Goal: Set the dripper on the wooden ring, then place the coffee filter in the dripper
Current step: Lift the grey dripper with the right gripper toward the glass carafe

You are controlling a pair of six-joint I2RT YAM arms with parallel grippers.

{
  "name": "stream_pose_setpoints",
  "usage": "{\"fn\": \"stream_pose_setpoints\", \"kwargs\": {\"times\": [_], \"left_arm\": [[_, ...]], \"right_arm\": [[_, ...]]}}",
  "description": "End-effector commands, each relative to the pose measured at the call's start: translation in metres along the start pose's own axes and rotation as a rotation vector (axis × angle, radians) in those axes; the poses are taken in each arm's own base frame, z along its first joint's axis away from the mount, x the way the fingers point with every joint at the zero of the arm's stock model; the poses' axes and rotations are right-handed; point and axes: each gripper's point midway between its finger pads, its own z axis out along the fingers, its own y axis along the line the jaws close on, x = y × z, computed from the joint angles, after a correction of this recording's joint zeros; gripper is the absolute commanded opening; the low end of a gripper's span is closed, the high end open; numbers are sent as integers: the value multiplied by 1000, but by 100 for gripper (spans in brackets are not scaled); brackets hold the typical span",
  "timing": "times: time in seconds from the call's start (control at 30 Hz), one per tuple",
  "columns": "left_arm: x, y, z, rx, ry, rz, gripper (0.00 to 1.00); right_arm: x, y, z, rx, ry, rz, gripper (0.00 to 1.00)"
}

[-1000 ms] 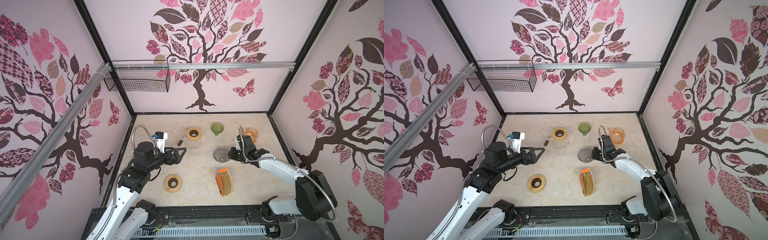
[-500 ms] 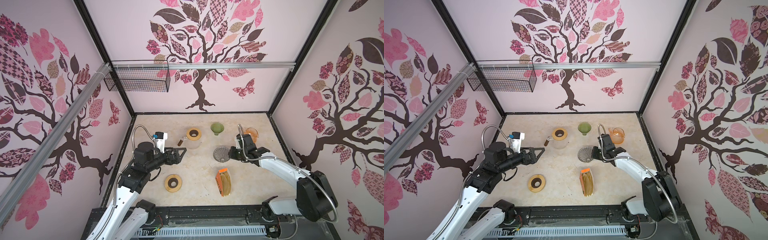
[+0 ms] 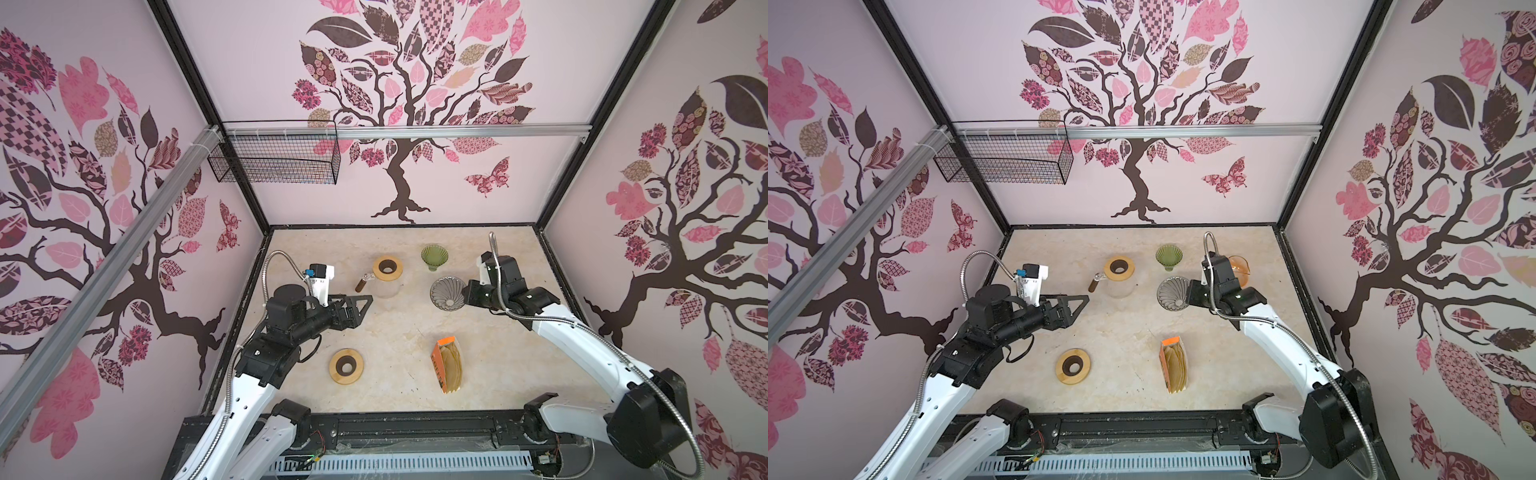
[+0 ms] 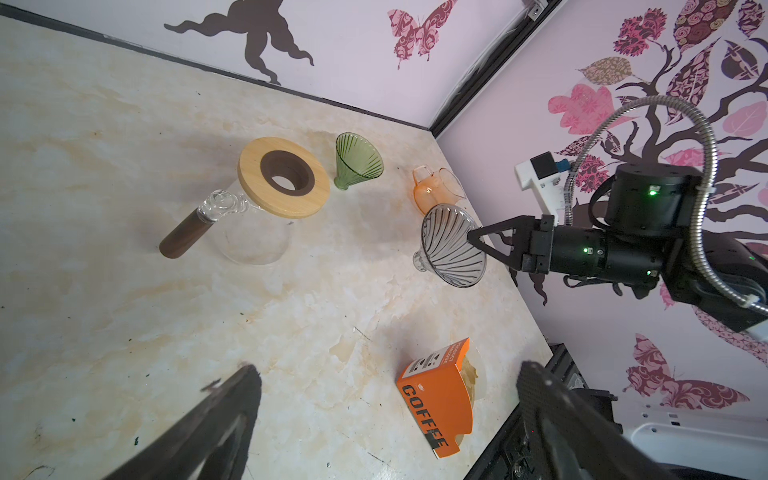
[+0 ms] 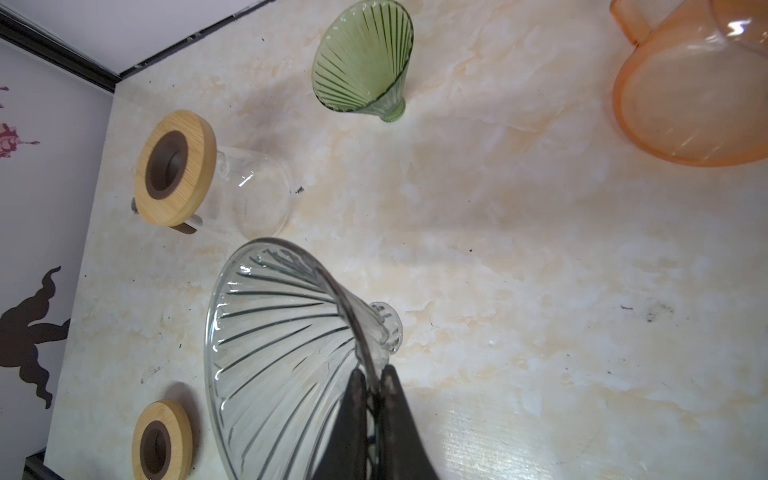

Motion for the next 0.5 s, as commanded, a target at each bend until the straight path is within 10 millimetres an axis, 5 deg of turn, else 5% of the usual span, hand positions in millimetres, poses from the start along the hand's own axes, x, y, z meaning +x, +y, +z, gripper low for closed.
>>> {"fn": "stream_pose_setpoints", "kwargs": {"times": [0.0, 0.27, 0.47], "left_arm": [[2, 0, 0, 11, -12, 6, 98], [1, 4, 5, -2, -7, -10, 98], [-18, 8, 5, -49, -67, -34, 98]], "right_arm": [[-35, 18, -31, -37, -113, -19, 0], [-74, 62, -41, -201, -184, 26, 0], [-94, 101, -32, -317, -178, 28, 0]]}}
